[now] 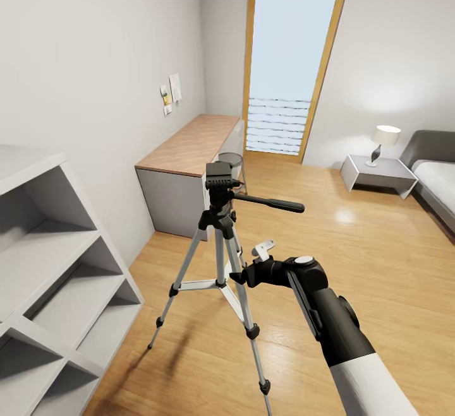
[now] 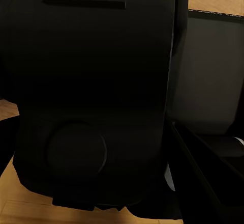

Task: Attach the digital camera to the camera tripod in the bedroom.

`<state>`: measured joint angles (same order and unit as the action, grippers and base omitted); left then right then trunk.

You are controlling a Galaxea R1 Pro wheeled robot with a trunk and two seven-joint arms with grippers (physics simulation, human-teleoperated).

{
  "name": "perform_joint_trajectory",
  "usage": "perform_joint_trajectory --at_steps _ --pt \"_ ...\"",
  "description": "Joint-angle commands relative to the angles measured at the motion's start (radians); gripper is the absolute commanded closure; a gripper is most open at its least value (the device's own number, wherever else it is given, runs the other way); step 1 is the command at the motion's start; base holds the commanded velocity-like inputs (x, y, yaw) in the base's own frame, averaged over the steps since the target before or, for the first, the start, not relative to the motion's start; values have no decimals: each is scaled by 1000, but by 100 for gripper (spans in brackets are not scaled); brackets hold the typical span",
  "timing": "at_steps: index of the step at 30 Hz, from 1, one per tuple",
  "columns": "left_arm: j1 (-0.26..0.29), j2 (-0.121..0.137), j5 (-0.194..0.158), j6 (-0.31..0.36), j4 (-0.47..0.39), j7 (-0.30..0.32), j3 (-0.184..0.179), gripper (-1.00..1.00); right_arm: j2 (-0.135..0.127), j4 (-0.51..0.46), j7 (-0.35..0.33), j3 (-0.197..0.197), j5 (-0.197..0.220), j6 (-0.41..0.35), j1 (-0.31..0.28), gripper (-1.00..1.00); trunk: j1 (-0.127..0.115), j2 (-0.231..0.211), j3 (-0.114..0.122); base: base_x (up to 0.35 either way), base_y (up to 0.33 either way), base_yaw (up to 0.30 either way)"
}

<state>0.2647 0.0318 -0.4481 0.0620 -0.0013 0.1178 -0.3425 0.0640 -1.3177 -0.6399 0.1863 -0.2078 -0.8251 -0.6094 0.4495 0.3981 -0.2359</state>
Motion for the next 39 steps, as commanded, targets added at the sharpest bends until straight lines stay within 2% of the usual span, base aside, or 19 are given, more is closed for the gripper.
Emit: perform_joint_trajectory --at_steps 1,9,17,20,39 --pt "1 0 -9 4 0 3 -7 100 0 0 -9 -1 -10 -2 -1 -100 1 2 -2 0 0 0" --pt "1 0 -9 4 0 3 -7 100 2 3 -9 -1 -8 -1 -1 -100 1 2 -2 0 0 0" --pt "1 0 -9 4 0 3 -7 100 59 49 -8 1 -13 29 -1 -100 1 2 -2 0 0 0" --pt "1 0 -9 4 0 3 -7 100 66 55 -8 1 -15 36 -1 -100 1 2 -2 0 0 0" --pt "1 -1 -7 4 0 3 -7 100 72 61 21 -2 -18 77 -1 -100 1 2 -2 0 0 0"
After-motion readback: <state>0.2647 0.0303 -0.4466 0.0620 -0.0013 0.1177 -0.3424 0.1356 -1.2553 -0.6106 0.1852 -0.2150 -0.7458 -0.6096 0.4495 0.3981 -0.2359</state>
